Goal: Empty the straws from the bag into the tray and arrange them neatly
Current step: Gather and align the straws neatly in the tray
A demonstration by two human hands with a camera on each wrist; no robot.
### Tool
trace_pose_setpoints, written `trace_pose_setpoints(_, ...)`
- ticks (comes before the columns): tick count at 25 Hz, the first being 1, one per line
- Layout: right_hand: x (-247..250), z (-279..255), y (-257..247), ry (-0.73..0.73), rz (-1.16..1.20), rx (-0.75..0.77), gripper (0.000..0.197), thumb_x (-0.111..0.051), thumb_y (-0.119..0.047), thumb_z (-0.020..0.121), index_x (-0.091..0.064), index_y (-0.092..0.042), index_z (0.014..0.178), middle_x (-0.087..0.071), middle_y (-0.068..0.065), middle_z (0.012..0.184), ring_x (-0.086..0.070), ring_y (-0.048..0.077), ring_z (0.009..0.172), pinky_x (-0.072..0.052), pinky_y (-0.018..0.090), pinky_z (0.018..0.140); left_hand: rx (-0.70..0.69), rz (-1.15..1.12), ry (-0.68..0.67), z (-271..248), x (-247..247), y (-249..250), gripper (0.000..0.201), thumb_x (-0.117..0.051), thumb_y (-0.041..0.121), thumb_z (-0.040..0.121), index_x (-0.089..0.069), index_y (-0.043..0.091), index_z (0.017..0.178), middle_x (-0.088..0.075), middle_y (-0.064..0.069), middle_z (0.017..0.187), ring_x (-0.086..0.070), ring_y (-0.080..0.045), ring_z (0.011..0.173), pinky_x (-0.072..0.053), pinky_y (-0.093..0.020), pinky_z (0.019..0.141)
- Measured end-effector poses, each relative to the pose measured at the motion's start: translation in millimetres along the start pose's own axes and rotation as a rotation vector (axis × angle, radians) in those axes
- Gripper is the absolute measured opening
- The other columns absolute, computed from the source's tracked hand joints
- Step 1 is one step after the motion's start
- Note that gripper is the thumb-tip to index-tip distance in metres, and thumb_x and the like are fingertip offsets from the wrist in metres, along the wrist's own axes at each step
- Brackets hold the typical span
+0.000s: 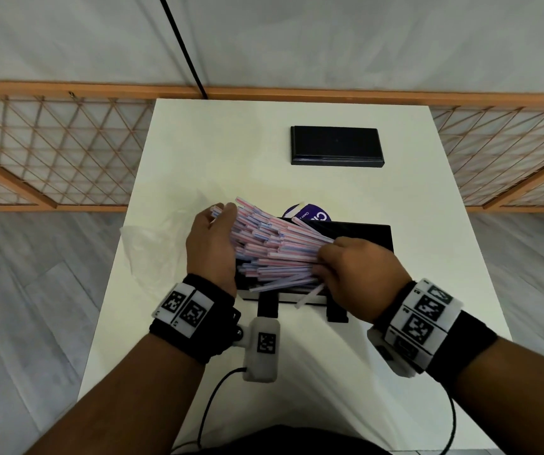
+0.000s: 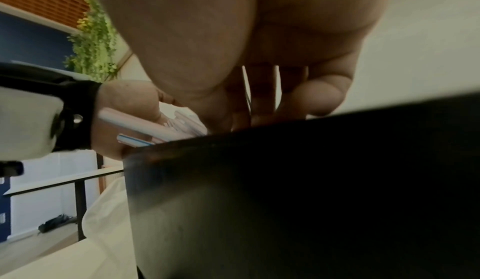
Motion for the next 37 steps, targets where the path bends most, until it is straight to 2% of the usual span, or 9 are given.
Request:
trace_pose_setpoints(7,-6,-6,12,0.004,0.177,0.002,0.027,-0.032,-0.033,0.070,-0.052,-0.016,0.063,-0.051,0.002,0.065,-0.055,0.030,0.058,-0.050,0.039,0.053,0.030,-0.067,0.019,4,1,-4,0.029,-0.060,0.021,0.098,-0.062,0.006,0.123,-0.071,-0.011,0.109,-0.068,-0.037,0.110,-0.056,-0.050,0.091)
trace_pose_setpoints(12,-9,-3,16,-0.061,0.217,-0.023,0.025,-0.053,-0.035,0.071,-0.063,-0.013,0.077,-0.055,0.001,0.077,-0.058,0.025,0.069,-0.049,0.032,0.062,0.054,-0.084,0.006,4,1,-4,0.041,-0.066,0.028,0.091,-0.062,0.006,0.125,-0.071,-0.014,0.117,-0.069,-0.037,0.108,-0.057,-0.052,0.091)
trace_pose_setpoints(16,-7,8,19,0.066,0.226,-0.089,0.035,-0.073,-0.035,0.081,-0.042,-0.021,0.070,-0.043,-0.004,0.073,-0.044,0.020,0.063,-0.036,0.030,0.060,-0.056,-0.002,0.027,8,-1,2,0.017,-0.063,0.018,0.096,-0.062,0.012,0.112,-0.067,-0.007,0.109,-0.067,-0.026,0.100,-0.054,-0.042,0.091)
trace_pose_setpoints(20,-11,-6,6,-0.057,0.164,-0.032,0.042,-0.048,-0.067,0.081,-0.045,-0.027,0.068,-0.046,-0.011,0.068,-0.052,0.019,0.065,-0.044,0.031,0.059,-0.147,0.244,0.018,15,8,-1,0.032,-0.066,0.034,0.093,-0.057,0.011,0.113,-0.064,-0.002,0.100,-0.060,-0.018,0.085,-0.050,-0.035,0.076)
trace_pose_setpoints(25,-31,-7,2,-0.248,0.005,-0.045,0.079,-0.028,-0.083,0.071,-0.058,-0.025,0.115,-0.059,-0.003,0.109,-0.058,0.024,0.105,-0.052,0.037,0.085,-0.082,0.144,-0.011,6,3,-9,0.064,-0.065,0.048,0.085,-0.050,0.005,0.130,-0.067,-0.015,0.116,-0.068,-0.024,0.092,-0.055,-0.043,0.084)
trace_pose_setpoints(28,-30,-6,7,-0.239,-0.084,-0.118,0.087,-0.021,-0.091,0.067,-0.056,-0.025,0.111,-0.062,-0.003,0.109,-0.059,0.025,0.107,-0.047,0.039,0.094,-0.067,0.120,0.001,5,3,-11,0.059,-0.061,0.045,0.095,-0.044,0.008,0.137,-0.063,-0.012,0.123,-0.067,-0.019,0.092,-0.057,-0.039,0.083)
trace_pose_setpoints(31,-33,-8,4,-0.290,-0.147,-0.150,0.099,-0.008,-0.096,0.065,-0.055,-0.025,0.115,-0.063,0.000,0.113,-0.058,0.027,0.112,-0.042,0.044,0.101,-0.016,0.126,0.006,1,2,-13,0.077,-0.066,0.061,0.077,-0.044,0.014,0.133,-0.065,-0.011,0.118,-0.068,-0.029,0.102,-0.055,-0.055,0.093)
trace_pose_setpoints(33,-35,-5,1,-0.296,-0.104,-0.148,0.101,-0.002,-0.096,0.064,-0.053,-0.027,0.117,-0.062,-0.001,0.116,-0.055,0.028,0.116,-0.041,0.045,0.102,-0.010,0.105,0.015,-2,1,-14,0.066,-0.066,0.053,0.085,-0.043,0.013,0.132,-0.065,-0.009,0.112,-0.068,-0.030,0.101,-0.054,-0.058,0.094)
trace_pose_setpoints(37,-37,8,4,-0.301,-0.037,-0.174,0.098,-0.007,-0.099,0.063,-0.059,-0.022,0.094,-0.066,0.001,0.094,-0.065,0.023,0.094,-0.052,0.036,0.083,0.008,0.049,0.055,0,6,-19,0.075,-0.066,0.055,0.077,-0.043,0.013,0.135,-0.062,-0.015,0.124,-0.067,-0.032,0.106,-0.054,-0.059,0.095)
Point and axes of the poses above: each hand's wrist, its own z-axis towards the middle knuckle, its own x-axis out of the back of the hand, y = z × x, the point moved 4 cm from there along z, towards the middle knuckle
